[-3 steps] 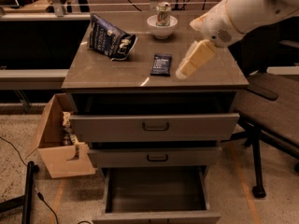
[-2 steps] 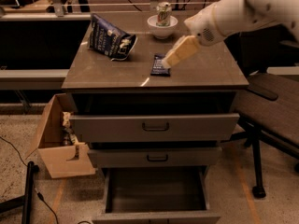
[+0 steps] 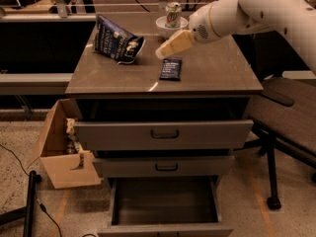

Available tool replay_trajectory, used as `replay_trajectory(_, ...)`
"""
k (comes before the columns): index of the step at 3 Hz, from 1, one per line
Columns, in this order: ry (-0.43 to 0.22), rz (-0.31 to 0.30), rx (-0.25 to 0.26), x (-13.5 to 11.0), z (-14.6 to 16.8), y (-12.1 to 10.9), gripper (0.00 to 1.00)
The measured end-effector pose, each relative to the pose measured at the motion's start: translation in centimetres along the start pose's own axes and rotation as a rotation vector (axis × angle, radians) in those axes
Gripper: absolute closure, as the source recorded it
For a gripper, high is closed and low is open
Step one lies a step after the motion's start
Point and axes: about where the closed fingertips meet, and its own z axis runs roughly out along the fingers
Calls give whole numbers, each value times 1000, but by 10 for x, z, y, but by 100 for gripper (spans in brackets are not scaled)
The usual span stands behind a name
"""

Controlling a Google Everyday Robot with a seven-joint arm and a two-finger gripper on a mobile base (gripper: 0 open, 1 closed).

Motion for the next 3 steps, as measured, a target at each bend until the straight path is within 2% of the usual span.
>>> replay_trajectory(1,4,4,11,-4,1,2,0)
replay_trajectory(3,-123,-32,-4,-47,83,9,0)
